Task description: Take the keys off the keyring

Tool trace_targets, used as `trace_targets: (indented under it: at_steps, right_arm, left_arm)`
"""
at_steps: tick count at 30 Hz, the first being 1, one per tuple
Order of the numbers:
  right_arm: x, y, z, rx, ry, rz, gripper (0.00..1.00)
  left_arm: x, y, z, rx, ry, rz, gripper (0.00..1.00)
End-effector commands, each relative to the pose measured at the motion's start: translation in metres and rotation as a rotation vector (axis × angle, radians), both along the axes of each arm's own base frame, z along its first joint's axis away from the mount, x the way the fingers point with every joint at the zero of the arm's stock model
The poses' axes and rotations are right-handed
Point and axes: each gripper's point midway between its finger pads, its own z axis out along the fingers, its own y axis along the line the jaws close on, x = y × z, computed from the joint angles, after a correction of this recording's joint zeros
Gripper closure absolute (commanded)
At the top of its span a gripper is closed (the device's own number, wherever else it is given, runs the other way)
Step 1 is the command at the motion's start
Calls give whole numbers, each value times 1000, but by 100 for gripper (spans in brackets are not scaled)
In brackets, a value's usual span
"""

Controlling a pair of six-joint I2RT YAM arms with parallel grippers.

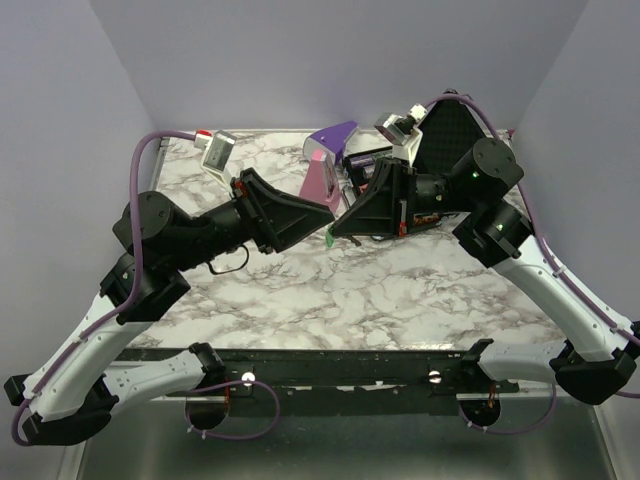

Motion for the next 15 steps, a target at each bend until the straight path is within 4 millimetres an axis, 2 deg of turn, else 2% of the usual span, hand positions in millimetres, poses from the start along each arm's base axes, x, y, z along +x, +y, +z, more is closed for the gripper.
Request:
trace_targets:
  at_steps: [1, 7, 10, 15]
  right_arm:
    - [-3, -4, 12, 25, -29, -16, 99]
    - [-5, -5, 10, 22, -29, -11, 99]
    - [-5, -5, 10, 22, -32, -10, 99]
    - [-6, -6, 11, 25, -36, -12, 99]
  left_arm:
    - [2, 4, 1, -3, 3, 29, 59]
    - [3, 3, -6, 8, 24, 33, 59]
    - [4, 3, -7, 8, 23, 35, 63]
    - [5, 3, -10, 17, 33, 39, 65]
